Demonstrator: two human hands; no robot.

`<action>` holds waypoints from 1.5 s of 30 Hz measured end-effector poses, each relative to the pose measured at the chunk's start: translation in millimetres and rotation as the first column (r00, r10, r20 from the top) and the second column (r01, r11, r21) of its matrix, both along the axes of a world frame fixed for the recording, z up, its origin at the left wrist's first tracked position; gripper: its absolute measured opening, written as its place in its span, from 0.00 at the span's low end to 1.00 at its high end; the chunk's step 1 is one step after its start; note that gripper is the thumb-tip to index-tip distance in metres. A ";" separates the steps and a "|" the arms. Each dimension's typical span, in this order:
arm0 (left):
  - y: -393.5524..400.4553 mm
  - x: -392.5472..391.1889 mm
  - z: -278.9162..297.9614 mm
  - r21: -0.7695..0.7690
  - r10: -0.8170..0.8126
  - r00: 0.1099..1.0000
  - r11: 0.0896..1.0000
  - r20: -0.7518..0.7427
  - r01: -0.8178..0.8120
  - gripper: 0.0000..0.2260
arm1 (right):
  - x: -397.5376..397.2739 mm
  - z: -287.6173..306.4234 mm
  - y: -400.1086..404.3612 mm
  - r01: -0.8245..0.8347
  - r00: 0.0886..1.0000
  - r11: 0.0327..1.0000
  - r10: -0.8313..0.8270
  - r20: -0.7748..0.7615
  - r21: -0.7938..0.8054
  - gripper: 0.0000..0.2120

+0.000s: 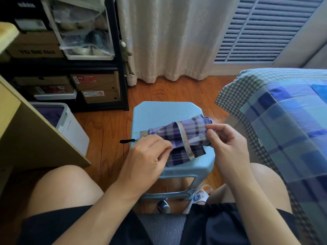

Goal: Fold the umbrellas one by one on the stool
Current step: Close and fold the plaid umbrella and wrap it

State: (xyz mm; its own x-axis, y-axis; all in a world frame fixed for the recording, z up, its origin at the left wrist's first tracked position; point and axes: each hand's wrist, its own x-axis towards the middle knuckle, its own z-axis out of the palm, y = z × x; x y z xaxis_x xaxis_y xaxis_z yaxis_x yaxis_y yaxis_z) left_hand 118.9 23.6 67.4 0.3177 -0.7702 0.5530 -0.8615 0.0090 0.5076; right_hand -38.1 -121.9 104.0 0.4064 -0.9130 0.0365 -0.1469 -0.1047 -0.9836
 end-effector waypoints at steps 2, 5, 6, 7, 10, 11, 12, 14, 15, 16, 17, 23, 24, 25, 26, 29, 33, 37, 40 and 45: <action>0.4 -1.2 -1.2 0.036 -0.004 1.000 0.999 -0.012 0.004 0.04 | -1.1 -0.5 1.4 -0.012 1.000 1.000 0.012 -0.006 -0.007 0.06; 2.6 1.1 -3.8 0.070 -0.006 0.999 0.998 -0.038 0.009 0.04 | -5.8 -3.3 2.4 -0.009 1.000 1.000 0.008 -0.027 -0.026 0.08; 3.4 2.8 -4.0 0.077 -0.009 0.999 0.997 -0.050 0.013 0.07 | -8.4 -4.6 2.5 0.002 0.999 1.000 -0.004 -0.049 -0.028 0.08; 4.2 4.9 -4.8 0.077 -0.002 0.997 0.997 -0.080 0.008 0.09 | -11.4 -6.7 1.9 0.023 0.996 0.999 -0.025 -0.087 -0.034 0.09; 3.3 14.7 -10.1 0.088 0.127 0.955 0.990 -0.270 -0.106 0.06 | -16.4 -11.1 -0.5 0.102 0.967 0.988 -0.127 -0.221 -0.120 0.08; 1.9 18.3 -13.0 0.114 0.176 0.938 0.982 -0.300 -0.148 0.02 | -14.9 -11.4 -2.5 0.105 0.957 0.985 -0.138 -0.254 -0.138 0.06; 0.3 20.5 -15.2 0.155 0.219 0.924 0.972 -0.313 -0.178 0.04 | -11.6 -10.8 -4.7 0.078 0.951 0.988 -0.114 -0.287 -0.132 0.03; -1.9 21.0 -20.9 0.202 0.222 0.913 0.966 -0.342 -0.159 0.07 | -4.0 -7.7 -7.8 -0.041 0.933 0.995 0.005 -0.360 -0.091 0.05; -2.8 18.7 -21.0 0.211 0.215 0.909 0.966 -0.356 -0.146 0.06 | -1.1 -6.0 -8.7 -0.097 0.919 0.991 0.056 -0.389 -0.087 0.06; -2.8 15.3 -20.0 0.219 0.217 0.904 0.965 -0.368 -0.143 0.05 | 1.2 -4.7 -8.7 -0.133 0.908 0.986 0.081 -0.410 -0.099 0.06; -2.2 12.3 -19.8 0.223 0.234 0.895 0.962 -0.380 -0.157 0.04 | 2.3 -3.6 -7.7 -0.147 0.908 0.983 0.090 -0.410 -0.110 0.06; 0.9 9.2 -17.6 0.324 0.310 0.805 0.933 -0.506 -0.156 0.05 | -1.9 -7.9 -1.5 -0.090 0.979 0.996 0.085 -0.184 -0.018 0.08; 1.4 8.7 -15.5 0.316 0.291 0.802 0.939 -0.522 -0.136 0.04 | -2.0 -8.4 -1.5 -0.075 0.985 0.997 0.074 -0.157 -0.002 0.08; 1.7 7.8 -12.7 0.302 0.270 0.802 0.946 -0.533 -0.118 0.03 | -2.2 -9.1 -1.3 -0.063 0.990 0.998 0.063 -0.127 0.010 0.08; 1.9 7.3 -11.6 0.291 0.252 0.798 0.951 -0.547 -0.101 0.02 | -2.4 -9.8 -1.4 -0.049 0.994 0.999 0.051 -0.099 0.021 0.08; 3.5 8.4 -14.0 0.307 0.241 0.801 0.949 -0.547 -0.076 0.04 | -4.2 -10.6 -2.4 -0.013 0.999 0.998 0.015 -0.029 0.069 0.08; 0.8 6.7 -11.4 0.301 0.112 0.776 0.948 -0.621 0.104 0.15 | -7.1 -14.6 -3.3 -0.078 0.997 0.990 0.079 -0.005 0.121 0.08; -10.3 -0.1 -8.6 0.213 0.054 0.708 0.967 -0.704 0.138 0.22 | -13.3 -19.0 -6.1 -0.090 0.996 0.988 0.090 0.006 0.122 0.10; -12.2 2.7 -9.8 0.147 0.086 0.626 0.988 -0.775 0.046 0.17 | -17.4 -20.7 -11.9 -0.041 0.999 0.993 0.037 0.035 0.114 0.11; -8.5 -0.3 -15.7 0.023 0.068 0.557 0.996 -0.828 -0.087 0.16 | -16.3 -25.8 -12.7 -0.042 0.994 0.986 0.025 0.105 0.164 0.11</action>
